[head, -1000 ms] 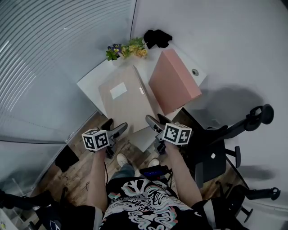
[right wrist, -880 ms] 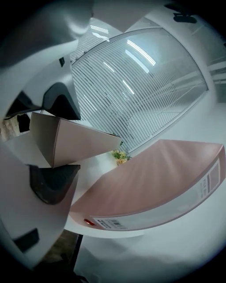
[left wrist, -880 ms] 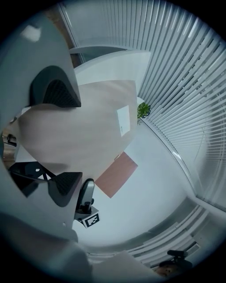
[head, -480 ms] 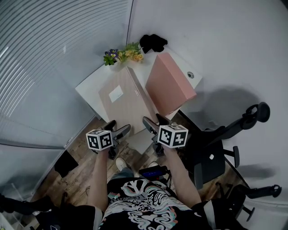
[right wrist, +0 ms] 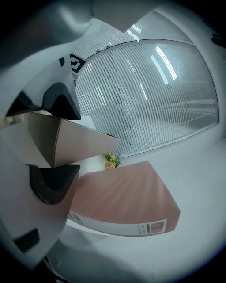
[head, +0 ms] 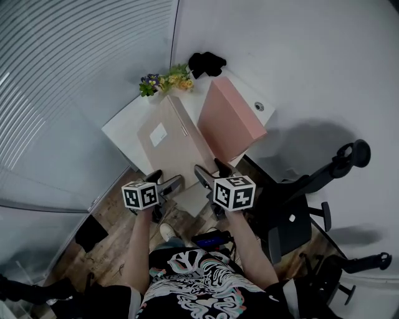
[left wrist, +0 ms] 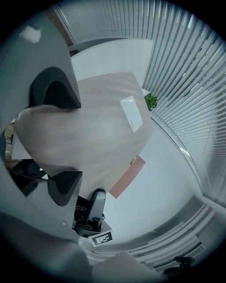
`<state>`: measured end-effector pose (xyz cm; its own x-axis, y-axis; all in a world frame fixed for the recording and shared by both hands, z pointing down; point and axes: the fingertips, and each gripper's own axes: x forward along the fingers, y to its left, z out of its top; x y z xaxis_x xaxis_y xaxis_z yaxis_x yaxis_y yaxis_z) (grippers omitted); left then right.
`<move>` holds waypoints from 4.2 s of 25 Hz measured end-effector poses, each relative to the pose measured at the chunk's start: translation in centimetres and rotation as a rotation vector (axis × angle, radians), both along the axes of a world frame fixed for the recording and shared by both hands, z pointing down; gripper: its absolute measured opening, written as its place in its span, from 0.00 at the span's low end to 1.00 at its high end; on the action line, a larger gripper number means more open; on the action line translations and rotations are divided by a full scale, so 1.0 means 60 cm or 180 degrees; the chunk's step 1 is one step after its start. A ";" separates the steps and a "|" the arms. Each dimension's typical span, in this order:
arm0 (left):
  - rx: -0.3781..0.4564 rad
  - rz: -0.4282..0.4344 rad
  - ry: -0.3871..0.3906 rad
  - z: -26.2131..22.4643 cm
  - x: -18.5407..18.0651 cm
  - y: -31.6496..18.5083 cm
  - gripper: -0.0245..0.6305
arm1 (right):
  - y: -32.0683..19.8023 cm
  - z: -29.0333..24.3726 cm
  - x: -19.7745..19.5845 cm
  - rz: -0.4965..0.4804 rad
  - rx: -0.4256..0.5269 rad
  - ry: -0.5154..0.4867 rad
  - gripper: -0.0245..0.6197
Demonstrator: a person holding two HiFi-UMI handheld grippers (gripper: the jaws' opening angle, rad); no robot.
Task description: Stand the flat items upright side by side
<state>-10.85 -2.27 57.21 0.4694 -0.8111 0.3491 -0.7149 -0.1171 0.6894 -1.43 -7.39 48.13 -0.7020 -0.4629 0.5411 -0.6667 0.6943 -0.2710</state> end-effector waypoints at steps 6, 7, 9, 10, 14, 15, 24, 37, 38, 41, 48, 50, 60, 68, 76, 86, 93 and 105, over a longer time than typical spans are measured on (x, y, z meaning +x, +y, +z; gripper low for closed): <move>0.0010 0.0034 0.0032 -0.002 0.006 -0.008 0.70 | 0.002 -0.014 -0.009 -0.0112 0.0208 0.0192 0.53; 0.0013 0.0042 0.0038 -0.002 0.007 -0.009 0.70 | 0.003 -0.016 -0.010 -0.0123 0.0237 0.0221 0.53; 0.0016 0.0052 0.0049 -0.003 0.009 -0.011 0.70 | 0.003 -0.020 -0.011 -0.0132 0.0294 0.0277 0.53; 0.0016 0.0055 0.0052 -0.003 0.010 -0.012 0.70 | 0.004 -0.022 -0.011 -0.0132 0.0320 0.0301 0.53; 0.0014 0.0081 0.0083 -0.003 0.014 -0.016 0.70 | 0.006 -0.029 -0.011 -0.0134 0.0411 0.0371 0.53; 0.0013 0.0088 0.0092 -0.003 0.015 -0.016 0.70 | 0.007 -0.030 -0.011 -0.0140 0.0434 0.0388 0.53; 0.0005 0.0131 0.0120 0.000 0.021 -0.025 0.67 | 0.020 -0.053 -0.027 -0.0241 0.0663 0.0490 0.50; 0.0003 -0.0081 0.0086 -0.012 0.022 -0.022 0.65 | 0.032 -0.063 -0.030 -0.0331 0.0829 0.0558 0.50; 0.0004 -0.0124 0.0068 -0.014 0.022 -0.020 0.64 | 0.033 -0.064 -0.030 -0.0364 0.0841 0.0549 0.50; 0.0022 -0.0221 0.0080 -0.026 0.031 -0.012 0.64 | 0.038 -0.063 -0.022 -0.0450 0.0834 0.0522 0.51; 0.0208 -0.0519 0.0259 -0.070 0.032 -0.008 0.64 | 0.040 -0.074 -0.015 -0.0649 0.0801 0.0424 0.51; 0.0244 -0.0584 0.0298 -0.078 0.037 -0.005 0.64 | 0.041 -0.076 -0.013 -0.0711 0.0779 0.0398 0.51; 0.0371 -0.0805 0.0314 -0.094 0.030 0.009 0.64 | 0.043 -0.094 -0.016 -0.0958 0.0786 0.0370 0.52; 0.0484 -0.0603 0.0476 -0.102 -0.006 -0.019 0.64 | 0.025 -0.110 -0.059 -0.1093 0.0490 0.0290 0.52; 0.0530 -0.0039 0.0498 -0.098 -0.056 -0.061 0.64 | -0.021 -0.120 -0.139 -0.1129 0.0419 0.0539 0.54; 0.0546 0.0402 0.0602 -0.091 -0.105 -0.114 0.64 | -0.102 -0.098 -0.225 -0.1023 0.0091 0.0816 0.56; 0.0524 0.0634 0.0747 -0.064 -0.115 -0.122 0.64 | -0.126 -0.052 -0.278 -0.0968 -0.0288 0.0875 0.65; 0.0527 0.0938 0.0835 -0.065 -0.097 -0.144 0.62 | -0.145 0.000 -0.294 -0.0876 -0.0254 0.1687 0.56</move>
<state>-16.66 -10.93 53.28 0.7451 -0.6639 0.0632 -0.4371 -0.4145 0.7982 -19.05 -16.12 48.14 -0.4154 -0.2461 0.8757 -0.5240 0.8517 -0.0093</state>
